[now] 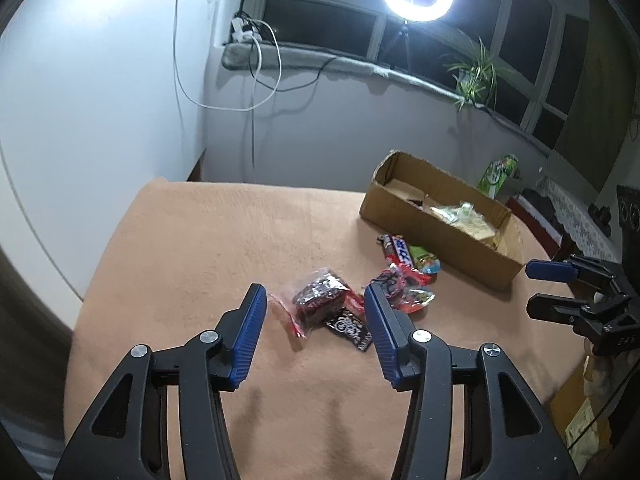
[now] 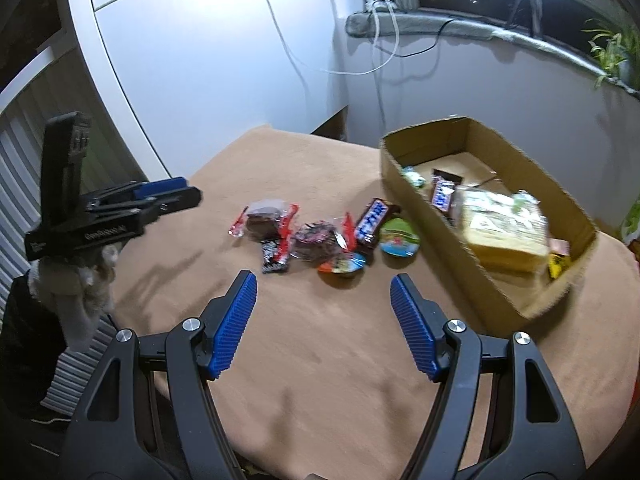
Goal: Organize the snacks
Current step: 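Move both grippers back toward the snacks left on the table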
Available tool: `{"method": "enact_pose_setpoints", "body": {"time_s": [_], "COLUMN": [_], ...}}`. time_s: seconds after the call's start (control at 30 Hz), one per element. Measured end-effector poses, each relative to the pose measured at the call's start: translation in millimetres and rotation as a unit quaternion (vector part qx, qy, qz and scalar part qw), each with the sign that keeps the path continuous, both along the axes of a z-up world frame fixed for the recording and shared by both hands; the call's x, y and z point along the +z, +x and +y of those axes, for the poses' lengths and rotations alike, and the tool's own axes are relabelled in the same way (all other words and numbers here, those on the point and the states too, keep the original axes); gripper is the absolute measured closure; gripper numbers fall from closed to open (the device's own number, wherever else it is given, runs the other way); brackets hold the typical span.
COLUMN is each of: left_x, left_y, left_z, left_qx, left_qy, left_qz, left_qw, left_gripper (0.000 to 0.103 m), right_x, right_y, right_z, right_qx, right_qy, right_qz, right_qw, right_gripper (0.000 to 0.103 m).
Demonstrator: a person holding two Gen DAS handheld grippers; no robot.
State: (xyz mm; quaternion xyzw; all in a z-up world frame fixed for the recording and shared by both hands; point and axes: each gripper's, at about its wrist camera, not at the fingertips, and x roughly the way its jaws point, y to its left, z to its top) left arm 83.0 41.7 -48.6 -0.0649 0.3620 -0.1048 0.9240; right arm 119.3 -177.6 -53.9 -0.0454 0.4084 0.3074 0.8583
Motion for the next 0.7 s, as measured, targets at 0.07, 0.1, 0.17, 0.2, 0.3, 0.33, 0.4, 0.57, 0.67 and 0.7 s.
{"method": "enact_pose_setpoints", "body": {"time_s": [0.07, 0.1, 0.17, 0.2, 0.3, 0.33, 0.4, 0.57, 0.67, 0.7], "left_x": [-7, -10, -16, -19, -24, -26, -29, -38, -39, -40], "left_y": [8, 10, 16, 19, 25, 26, 28, 36, 40, 41], "left_z": [2, 3, 5, 6, 6, 6, 5, 3, 1, -1], "left_qx": [-0.004, -0.006, -0.007, -0.009, -0.014, -0.017, -0.022, -0.034, -0.047, -0.050], "left_qy": [-0.004, -0.004, -0.005, -0.006, -0.011, -0.012, -0.008, 0.003, 0.009, 0.011], "left_qz": [0.010, 0.013, 0.020, 0.024, 0.032, 0.034, 0.037, 0.048, 0.048, 0.048], "left_qw": [0.9999, 0.9999, 0.9998, 0.9997, 0.9993, 0.9992, 0.9990, 0.9982, 0.9977, 0.9975], "left_gripper": [0.053, 0.053, 0.053, 0.053, 0.053, 0.053, 0.053, 0.053, 0.053, 0.053], "right_x": [-6, -10, -18, -23, -39, -45, -54, -69, -75, -77], "right_y": [8, 13, 21, 24, 29, 30, 33, 45, 52, 53], "right_z": [8, 11, 15, 17, 23, 25, 28, 32, 34, 36], "right_qx": [0.006, 0.007, 0.009, 0.007, 0.015, 0.019, 0.020, 0.011, 0.015, 0.016], "right_qy": [-0.002, -0.002, 0.001, 0.002, -0.011, -0.018, -0.025, -0.045, -0.048, -0.051], "right_qz": [0.008, 0.015, 0.028, 0.034, 0.042, 0.047, 0.053, 0.051, 0.057, 0.057], "right_qw": [1.000, 1.000, 1.000, 0.999, 0.999, 0.999, 0.998, 0.998, 0.997, 0.997], "right_gripper": [0.031, 0.031, 0.031, 0.031, 0.043, 0.048, 0.052, 0.054, 0.054, 0.054]}}
